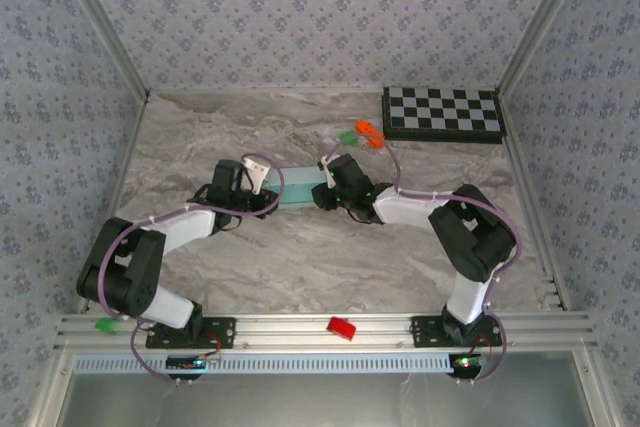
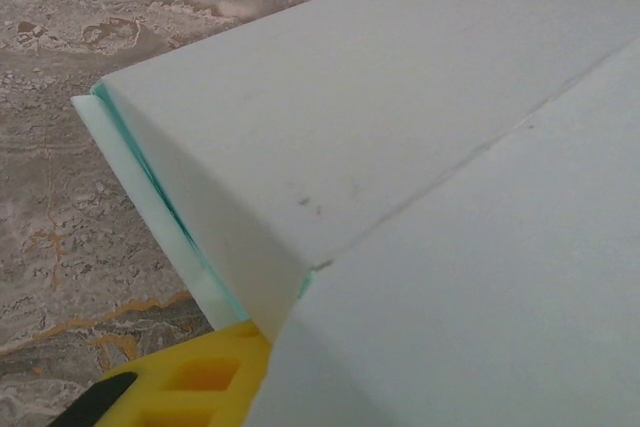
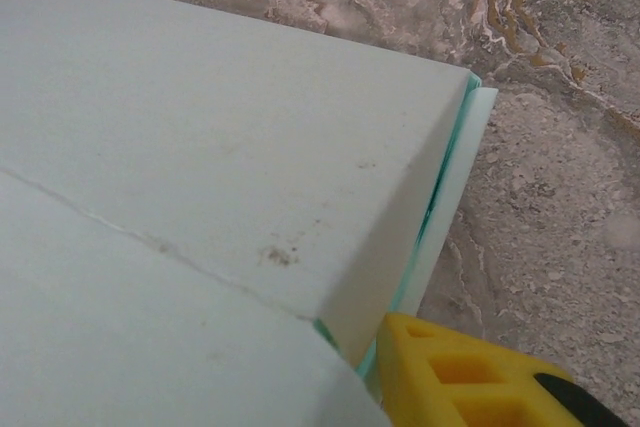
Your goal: Fold the paper box
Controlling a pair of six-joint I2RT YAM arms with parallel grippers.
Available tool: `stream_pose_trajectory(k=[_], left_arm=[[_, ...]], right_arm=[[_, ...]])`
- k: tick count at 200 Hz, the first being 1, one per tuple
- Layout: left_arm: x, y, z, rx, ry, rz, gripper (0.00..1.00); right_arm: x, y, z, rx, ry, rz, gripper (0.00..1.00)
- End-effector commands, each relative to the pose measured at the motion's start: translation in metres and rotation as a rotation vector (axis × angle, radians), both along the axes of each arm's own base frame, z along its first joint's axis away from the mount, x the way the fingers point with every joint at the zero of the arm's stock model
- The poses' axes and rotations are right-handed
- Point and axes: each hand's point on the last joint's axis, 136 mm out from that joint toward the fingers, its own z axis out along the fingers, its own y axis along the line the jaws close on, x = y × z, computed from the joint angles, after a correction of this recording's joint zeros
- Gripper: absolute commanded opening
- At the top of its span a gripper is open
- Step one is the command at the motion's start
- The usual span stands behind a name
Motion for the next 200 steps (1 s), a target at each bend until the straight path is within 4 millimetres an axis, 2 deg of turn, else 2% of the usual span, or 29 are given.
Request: stream_pose_trajectory(k=[1, 43, 77, 134, 200], left_arm=[[-0.002, -0.003, 0.015, -0.011, -0.033, -0.019, 0.33], [-0.005, -0.002, 0.025, -0.004, -0.071, -0.036, 0.45], [-0.01, 0.001, 0.028, 0.001, -0.103, -0.039, 0.51], [-0.018, 0.005, 0.026, -0.01, -0.104, -0.026, 0.55], [-0.037, 0.017, 0.039, -0.043, -0.145, 0.017, 0.59]], right_arm=[[-0.012, -0.003, 0.001, -0.024, 0.014, 0.024, 0.36], [-0.012, -0.006, 0.004, -0.035, 0.003, 0.025, 0.47], [-0.014, -0.012, 0.003, -0.047, 0.001, 0.026, 0.49], [-0.019, -0.022, 0.005, -0.051, -0.018, 0.032, 0.55], [-0.031, -0.039, 0.006, -0.047, -0.043, 0.029, 0.58]])
